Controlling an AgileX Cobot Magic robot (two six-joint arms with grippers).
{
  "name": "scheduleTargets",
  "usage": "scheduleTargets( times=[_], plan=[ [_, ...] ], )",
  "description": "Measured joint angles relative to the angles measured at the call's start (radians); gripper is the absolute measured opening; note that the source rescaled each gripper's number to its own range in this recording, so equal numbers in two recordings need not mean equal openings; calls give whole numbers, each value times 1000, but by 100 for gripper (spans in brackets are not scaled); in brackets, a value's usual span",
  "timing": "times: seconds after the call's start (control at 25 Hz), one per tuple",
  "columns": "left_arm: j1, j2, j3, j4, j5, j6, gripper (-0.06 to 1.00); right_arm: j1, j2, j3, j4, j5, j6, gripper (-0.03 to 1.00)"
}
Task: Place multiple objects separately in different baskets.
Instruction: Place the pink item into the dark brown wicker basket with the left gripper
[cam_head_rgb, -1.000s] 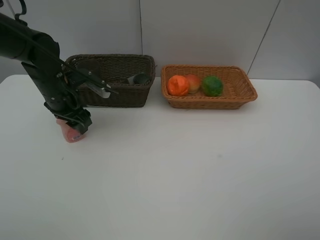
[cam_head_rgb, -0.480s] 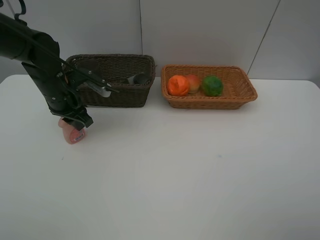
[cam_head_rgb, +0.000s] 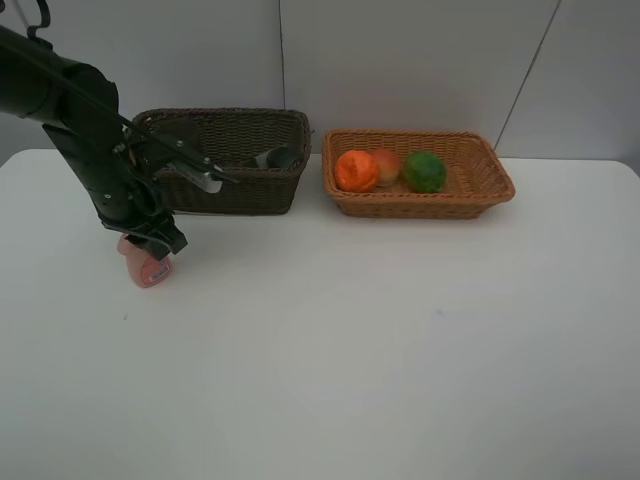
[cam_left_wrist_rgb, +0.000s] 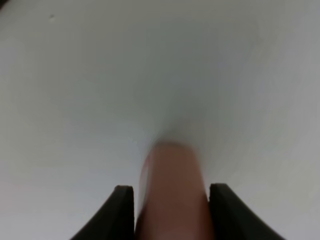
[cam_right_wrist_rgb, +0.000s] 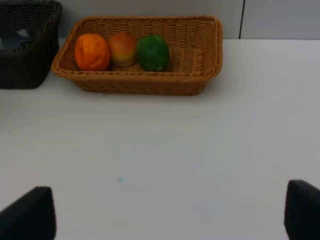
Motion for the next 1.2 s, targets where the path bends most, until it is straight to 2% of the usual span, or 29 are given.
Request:
scheduleTargets(
  times=[0.16,0.28,0.52,0.72,0.88,1.0,1.2],
  plan=[
    [0,-52,-19,-9,21,-51,41,0,0,0,0,0,0,98],
    [0,-95,-79,-14,76,-135,41,0,0,0,1,0,0,98],
    [-24,-112,-271,-19,263,-294,41,0,0,0,1,0,0,98],
    [-36,-112,-397,-20,299,-379,41,0,0,0,1,0,0,98],
    [-36,-100,-453,-16,247,-409,41,0,0,0,1,0,0,98],
    [-36,-75,-457,-1,148,-414,41,0,0,0,1,0,0,98],
    [-36,-6,-457,78,-28,-415,41,0,0,0,1,0,0,98]
  ],
)
